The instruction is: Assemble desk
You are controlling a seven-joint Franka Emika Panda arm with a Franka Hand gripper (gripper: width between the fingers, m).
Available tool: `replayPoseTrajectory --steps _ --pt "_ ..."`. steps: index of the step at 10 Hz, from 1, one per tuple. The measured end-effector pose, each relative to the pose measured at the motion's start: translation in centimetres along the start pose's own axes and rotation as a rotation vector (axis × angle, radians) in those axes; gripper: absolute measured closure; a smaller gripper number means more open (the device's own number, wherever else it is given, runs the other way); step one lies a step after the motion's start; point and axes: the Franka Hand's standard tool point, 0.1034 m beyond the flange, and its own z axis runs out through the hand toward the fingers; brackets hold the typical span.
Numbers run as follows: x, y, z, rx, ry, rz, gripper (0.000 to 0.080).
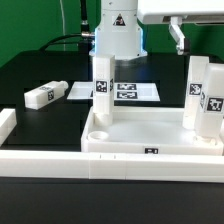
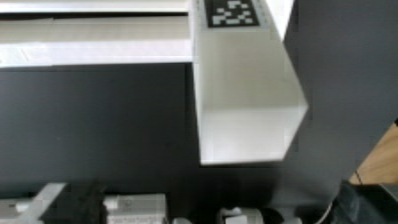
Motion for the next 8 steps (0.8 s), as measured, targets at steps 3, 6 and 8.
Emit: replayPoseTrajectory --steps 3,6,8 --pt "-1.2 0.2 0.6 0.0 -0.165 0.013 0.015" --pt "-1.7 0.0 1.0 -0.001 -0.418 0.029 0.015" --pt "-1.7 -0.1 1.2 -0.009 -0.554 0.036 0.015"
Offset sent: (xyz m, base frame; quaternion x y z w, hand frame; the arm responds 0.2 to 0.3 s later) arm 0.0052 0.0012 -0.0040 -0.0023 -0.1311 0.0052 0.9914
